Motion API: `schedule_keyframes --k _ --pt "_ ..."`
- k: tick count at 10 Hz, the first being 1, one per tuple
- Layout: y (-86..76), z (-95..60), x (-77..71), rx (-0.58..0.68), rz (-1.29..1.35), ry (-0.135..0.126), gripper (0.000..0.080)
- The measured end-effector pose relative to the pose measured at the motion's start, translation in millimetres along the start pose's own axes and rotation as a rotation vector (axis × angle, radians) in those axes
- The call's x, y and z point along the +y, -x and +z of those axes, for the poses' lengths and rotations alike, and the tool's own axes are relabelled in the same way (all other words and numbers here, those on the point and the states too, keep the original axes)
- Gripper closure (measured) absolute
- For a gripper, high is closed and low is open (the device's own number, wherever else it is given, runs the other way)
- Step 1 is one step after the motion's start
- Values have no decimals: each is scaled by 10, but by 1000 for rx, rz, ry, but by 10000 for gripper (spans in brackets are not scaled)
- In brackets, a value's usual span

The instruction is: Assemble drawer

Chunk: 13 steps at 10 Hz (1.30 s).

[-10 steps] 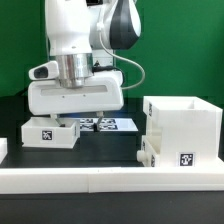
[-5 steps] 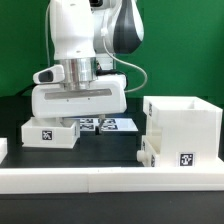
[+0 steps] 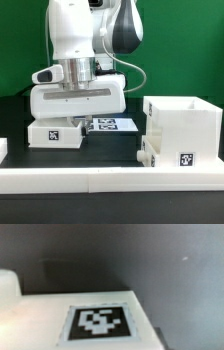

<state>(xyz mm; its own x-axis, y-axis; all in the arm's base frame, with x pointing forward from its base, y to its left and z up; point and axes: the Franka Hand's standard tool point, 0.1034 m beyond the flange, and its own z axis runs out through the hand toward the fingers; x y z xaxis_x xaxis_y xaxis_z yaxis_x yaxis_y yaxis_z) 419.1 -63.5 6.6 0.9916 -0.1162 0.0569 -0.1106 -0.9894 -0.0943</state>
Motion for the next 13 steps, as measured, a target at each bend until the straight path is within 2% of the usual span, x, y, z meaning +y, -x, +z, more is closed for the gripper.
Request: schedule_keyframes --k 2,5,10,11,13 --pt "-37 -13 -35 6 -6 -1 754" --pt "-128 -36 -215 7 -28 -9 754" --pt "-544 -347 -784 -54 -117 -58 755" --pt "-609 -387 -853 -52 -132 -62 755" --pt "-591 -361 -839 -52 -148 -62 755"
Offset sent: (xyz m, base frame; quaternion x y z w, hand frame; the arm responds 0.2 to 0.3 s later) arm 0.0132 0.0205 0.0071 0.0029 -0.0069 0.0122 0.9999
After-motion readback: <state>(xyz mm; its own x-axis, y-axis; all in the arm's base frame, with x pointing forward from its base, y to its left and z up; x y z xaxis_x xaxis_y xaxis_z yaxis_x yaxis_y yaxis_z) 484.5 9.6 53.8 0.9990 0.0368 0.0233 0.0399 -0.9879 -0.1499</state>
